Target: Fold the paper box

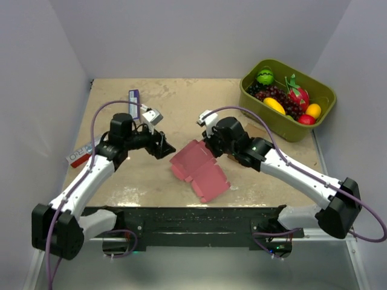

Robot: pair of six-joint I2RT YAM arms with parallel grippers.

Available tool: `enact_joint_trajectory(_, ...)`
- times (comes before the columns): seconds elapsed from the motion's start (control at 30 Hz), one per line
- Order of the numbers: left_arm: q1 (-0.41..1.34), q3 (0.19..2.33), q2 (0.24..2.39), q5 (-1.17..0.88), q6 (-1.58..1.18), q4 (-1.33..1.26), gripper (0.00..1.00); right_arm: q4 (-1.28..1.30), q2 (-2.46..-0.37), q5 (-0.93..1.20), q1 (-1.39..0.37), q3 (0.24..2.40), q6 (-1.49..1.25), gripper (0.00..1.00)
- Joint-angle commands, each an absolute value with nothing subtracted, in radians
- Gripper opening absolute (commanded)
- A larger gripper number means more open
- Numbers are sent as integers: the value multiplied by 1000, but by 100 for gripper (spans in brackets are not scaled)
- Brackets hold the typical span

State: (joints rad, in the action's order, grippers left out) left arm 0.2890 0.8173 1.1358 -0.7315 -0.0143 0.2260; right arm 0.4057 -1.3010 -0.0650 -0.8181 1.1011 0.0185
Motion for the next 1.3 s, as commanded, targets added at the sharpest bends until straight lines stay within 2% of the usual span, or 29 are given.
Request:
enact_joint_trajectory(0.0, 281, 776, 980, -467, -37, 115, 85, 209, -1210, -219, -821, 1013, -104, 0)
enact_joint_trajectory(0.07, 279, 749, 943, -446, -46, 86, 89, 174, -1161, -241, -821, 965, -133, 0)
enact_joint_trajectory(0.37, 279, 663, 914, -528, -241, 19, 90, 84, -953, -305, -821, 896, -198, 0)
enact_joint_trajectory(0.57, 279, 522, 850, -566, -406, -178, 90, 114, -916, -273, -821, 905, -202, 0)
enact_joint_trajectory(1.27, 282, 552, 988, -583, -468, -307, 80, 107, -868, -209, -821, 885, -203, 0)
